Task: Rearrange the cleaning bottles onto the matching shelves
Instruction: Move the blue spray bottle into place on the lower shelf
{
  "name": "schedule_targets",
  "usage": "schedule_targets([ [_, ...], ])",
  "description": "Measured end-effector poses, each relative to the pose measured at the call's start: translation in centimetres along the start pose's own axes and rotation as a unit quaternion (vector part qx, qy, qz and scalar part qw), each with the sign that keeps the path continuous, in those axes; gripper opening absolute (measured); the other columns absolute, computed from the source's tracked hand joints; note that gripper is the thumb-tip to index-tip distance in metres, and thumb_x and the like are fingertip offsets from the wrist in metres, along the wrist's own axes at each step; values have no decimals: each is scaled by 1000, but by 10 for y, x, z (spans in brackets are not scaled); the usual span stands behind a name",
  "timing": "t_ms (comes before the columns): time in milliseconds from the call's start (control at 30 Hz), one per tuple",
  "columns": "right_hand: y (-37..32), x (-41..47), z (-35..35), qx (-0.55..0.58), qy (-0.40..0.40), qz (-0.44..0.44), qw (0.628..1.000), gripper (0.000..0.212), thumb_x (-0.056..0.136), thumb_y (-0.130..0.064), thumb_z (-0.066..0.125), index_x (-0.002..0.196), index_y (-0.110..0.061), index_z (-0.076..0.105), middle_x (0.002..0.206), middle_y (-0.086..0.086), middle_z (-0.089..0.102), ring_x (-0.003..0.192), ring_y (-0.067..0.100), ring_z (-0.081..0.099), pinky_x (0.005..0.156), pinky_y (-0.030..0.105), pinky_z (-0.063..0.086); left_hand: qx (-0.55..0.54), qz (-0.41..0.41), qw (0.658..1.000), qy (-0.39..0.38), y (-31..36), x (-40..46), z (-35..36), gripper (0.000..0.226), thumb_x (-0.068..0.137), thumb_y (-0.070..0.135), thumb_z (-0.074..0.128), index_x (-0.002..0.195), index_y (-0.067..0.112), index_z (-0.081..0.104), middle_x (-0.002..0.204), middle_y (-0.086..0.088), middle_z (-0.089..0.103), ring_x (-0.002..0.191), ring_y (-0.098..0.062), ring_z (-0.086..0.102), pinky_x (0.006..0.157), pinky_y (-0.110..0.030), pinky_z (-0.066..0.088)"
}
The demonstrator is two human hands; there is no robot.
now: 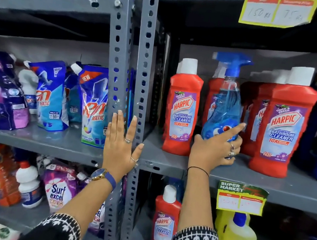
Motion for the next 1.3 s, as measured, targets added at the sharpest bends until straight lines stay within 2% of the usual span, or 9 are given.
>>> schedule_targets([
  [200,-6,-27,-14,-8,19,-11,1000,119,62,-22,80,148,-24,-2,147,15,25,133,34,30,104,56,24,-32,11,999,13,-1,0,3,64,100,51,20,153,23,-2,153,-23,9,145,-28,-6,118,-40,0],
  [367,-12,-54,-38,3,14,-26,1000,118,63,-25,80,149,-26,-1,148,11,26,132,31,30,102,58,26,-48,23,998,22,0,0,3,72,94,43,35,153,19,1,152,-27,15,142,-38,6,118,-40,-1],
  [533,-3,-94,-64,37,19,-35,999,117,61,-23,79,149,-24,2,144,13,31,131,30,33,100,57,34,-54,29,998,23,0,1,0,70,95,42,35,153,15,9,152,-28,16,142,-39,7,118,-40,-3],
  [733,71,-148,-60,108,30,-17,994,115,59,-13,82,148,-19,9,145,19,31,133,29,25,109,45,29,-58,29,998,13,1,1,-3,68,96,42,38,153,13,12,153,-28,15,142,-40,7,118,-40,-4],
  [833,121,-174,-51,129,32,6,991,115,59,-10,82,144,-35,9,146,13,27,133,29,27,106,34,34,-59,28,998,8,1,1,-4,68,96,41,39,152,13,13,152,-29,15,141,-41,8,118,-40,-4],
  [933,163,-193,-44,124,16,24,992,110,58,-13,80,140,-39,11,146,15,24,134,32,29,108,42,35,-63,26,998,7,1,1,-4,67,97,41,40,152,13,15,152,-29,16,141,-41,9,117,-39,-5],
  [1033,195,-202,-39,129,-12,79,988,108,63,-1,79,143,-30,13,145,13,24,128,27,35,103,37,39,-57,26,998,9,1,0,-5,67,97,40,43,152,13,15,152,-29,16,141,-41,9,117,-38,-6],
  [1167,224,-203,-28,119,-23,103,987,107,67,2,78,142,-37,13,147,8,22,129,25,35,103,45,42,-56,25,998,14,1,1,-4,67,97,39,44,151,12,16,152,-30,17,141,-41,10,117,-38,-6],
  [1300,241,-186,-10,111,-32,103,988,107,65,7,79,145,-23,16,146,10,25,128,22,37,102,43,44,-54,23,998,11,1,1,-3,68,95,38,45,151,13,16,151,-31,18,140,-42,11,117,-38,-5],
])
Point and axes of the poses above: each hand's wrist, its own x-axis towards the middle knuckle, its own z-axis out of the palm, y = z × x, the point moved 2 cm from there along x, towards the middle knuckle
